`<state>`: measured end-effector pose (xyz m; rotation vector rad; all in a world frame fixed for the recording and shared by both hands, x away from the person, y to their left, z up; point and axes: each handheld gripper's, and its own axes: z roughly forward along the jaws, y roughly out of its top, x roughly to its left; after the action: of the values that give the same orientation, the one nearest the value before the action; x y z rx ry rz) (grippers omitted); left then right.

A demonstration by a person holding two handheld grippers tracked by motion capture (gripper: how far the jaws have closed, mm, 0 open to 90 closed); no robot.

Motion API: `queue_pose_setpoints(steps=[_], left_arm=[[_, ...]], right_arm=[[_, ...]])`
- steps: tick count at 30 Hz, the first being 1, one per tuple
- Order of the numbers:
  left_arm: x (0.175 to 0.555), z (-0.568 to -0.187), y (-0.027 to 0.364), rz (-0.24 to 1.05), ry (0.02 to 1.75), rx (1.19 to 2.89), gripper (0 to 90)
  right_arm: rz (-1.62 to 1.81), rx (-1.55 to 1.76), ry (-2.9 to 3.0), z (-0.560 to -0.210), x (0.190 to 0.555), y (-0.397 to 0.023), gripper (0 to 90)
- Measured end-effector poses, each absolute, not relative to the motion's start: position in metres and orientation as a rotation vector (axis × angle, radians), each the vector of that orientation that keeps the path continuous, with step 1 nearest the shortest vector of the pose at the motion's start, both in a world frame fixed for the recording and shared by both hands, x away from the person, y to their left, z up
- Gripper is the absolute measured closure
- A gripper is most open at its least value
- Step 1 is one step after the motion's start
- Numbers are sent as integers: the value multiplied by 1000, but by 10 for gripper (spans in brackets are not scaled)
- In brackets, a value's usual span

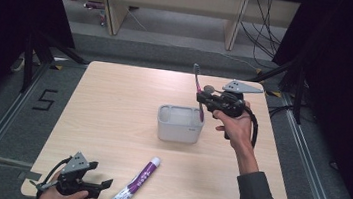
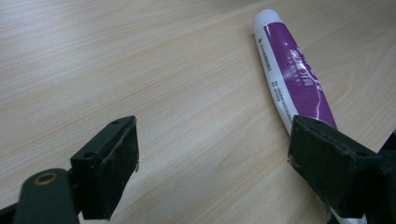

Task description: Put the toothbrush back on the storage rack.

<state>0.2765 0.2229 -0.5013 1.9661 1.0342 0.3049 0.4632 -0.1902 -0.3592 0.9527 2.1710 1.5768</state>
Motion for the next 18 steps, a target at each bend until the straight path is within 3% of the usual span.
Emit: queue_pose_setpoints(steps=[18], left_arm=[[276, -502, 221, 303, 1035, 1961, 159]], right_arm=[[1599, 994, 2110, -373, 483, -185, 792]])
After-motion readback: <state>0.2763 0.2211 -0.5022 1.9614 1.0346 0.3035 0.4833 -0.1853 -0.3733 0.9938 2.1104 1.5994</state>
